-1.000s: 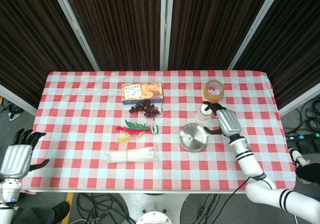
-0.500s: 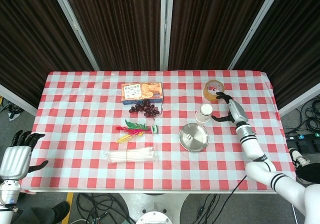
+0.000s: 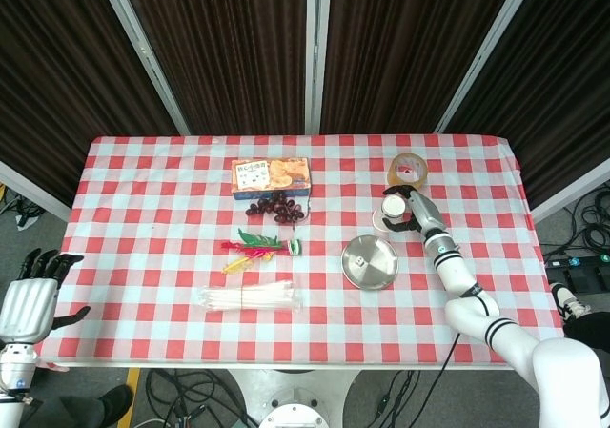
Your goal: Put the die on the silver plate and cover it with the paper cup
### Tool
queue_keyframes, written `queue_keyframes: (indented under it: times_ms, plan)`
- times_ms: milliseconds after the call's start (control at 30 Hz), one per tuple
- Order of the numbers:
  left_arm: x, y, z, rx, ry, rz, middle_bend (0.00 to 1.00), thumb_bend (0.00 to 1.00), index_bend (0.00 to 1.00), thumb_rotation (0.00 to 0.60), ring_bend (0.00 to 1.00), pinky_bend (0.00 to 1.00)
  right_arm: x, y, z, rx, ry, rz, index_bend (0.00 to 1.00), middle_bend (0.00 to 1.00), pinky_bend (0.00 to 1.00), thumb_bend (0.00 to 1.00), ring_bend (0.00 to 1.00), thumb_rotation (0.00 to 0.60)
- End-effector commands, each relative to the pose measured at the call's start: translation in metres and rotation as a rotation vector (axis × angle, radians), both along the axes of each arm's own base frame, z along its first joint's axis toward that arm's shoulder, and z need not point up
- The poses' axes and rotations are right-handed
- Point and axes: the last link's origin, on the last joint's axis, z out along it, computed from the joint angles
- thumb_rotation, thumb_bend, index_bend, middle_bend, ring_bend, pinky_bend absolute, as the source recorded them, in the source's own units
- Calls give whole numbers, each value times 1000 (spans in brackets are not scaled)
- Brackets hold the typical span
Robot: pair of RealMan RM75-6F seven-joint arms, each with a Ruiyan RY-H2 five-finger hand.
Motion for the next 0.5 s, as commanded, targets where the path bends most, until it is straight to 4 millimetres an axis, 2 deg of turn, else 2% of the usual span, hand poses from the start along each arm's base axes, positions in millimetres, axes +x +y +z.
queue_keyframes:
  times_ms: [33, 167, 300, 500]
  plan:
    - [0, 0, 0, 2, -1, 1, 223, 29, 234, 600, 120, 77, 3, 1, 1, -18, -7, 16, 544, 282, 138, 324, 65, 600]
    - [-1, -1, 1, 2, 0, 4, 223, 29, 235, 600, 120, 77, 13, 14, 11, -23, -3, 122, 561, 293, 137, 327, 66, 600]
    - [0, 0, 0, -2, 3, 1, 223, 29, 235, 600, 120, 77, 29, 46, 21, 25, 15, 283, 560, 295, 115, 327, 67, 600]
    - [1, 0, -1, -2, 0, -4, 223, 30, 234, 600, 120, 77, 39, 82, 16, 105, 44, 389, 561, 296, 90, 327, 66, 600]
